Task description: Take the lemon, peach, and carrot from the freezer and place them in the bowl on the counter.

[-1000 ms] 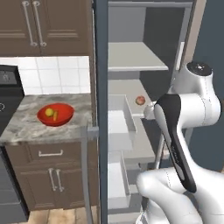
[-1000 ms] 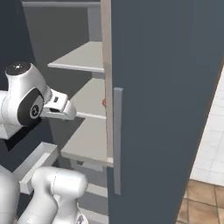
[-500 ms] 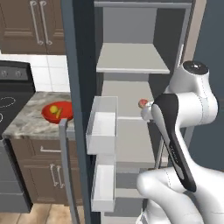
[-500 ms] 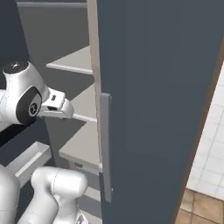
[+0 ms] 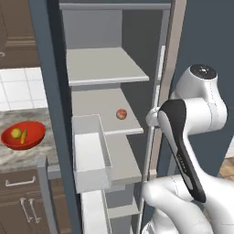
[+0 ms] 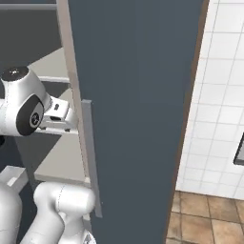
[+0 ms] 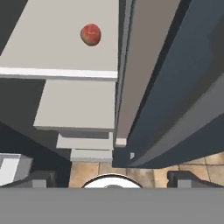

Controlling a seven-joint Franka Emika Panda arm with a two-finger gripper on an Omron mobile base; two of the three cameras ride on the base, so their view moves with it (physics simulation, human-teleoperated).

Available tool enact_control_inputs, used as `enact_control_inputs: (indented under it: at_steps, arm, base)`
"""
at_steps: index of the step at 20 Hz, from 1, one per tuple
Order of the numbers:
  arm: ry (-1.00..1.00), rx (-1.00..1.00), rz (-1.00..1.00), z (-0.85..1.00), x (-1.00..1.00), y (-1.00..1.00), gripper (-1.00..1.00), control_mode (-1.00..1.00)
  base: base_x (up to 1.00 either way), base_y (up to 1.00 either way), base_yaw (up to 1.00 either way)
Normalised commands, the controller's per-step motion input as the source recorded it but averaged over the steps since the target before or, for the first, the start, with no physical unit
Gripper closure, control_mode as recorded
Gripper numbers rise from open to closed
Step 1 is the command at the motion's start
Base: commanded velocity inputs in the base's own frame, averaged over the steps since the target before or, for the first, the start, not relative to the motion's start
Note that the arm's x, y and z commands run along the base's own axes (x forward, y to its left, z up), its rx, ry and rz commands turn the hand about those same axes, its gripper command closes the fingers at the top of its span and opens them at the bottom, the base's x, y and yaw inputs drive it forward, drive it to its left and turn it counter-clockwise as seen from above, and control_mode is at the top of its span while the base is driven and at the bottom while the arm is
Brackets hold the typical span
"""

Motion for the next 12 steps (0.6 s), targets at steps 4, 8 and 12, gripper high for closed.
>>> enact_control_inputs:
  at_steps: [4,8,12]
  arm:
    - [0.00,0.00,0.00,0.00,0.00,0.00,-1.00,1.00]
    - [0.00,0.00,0.00,0.00,0.00,0.00,-1.00,1.00]
    - [0.00,0.00,0.00,0.00,0.00,0.00,-1.00,1.00]
  base:
    - [0.24,0.26,-0.36]
    - [0.23,0.54,-0.09]
    - [0.53,0.43,0.00]
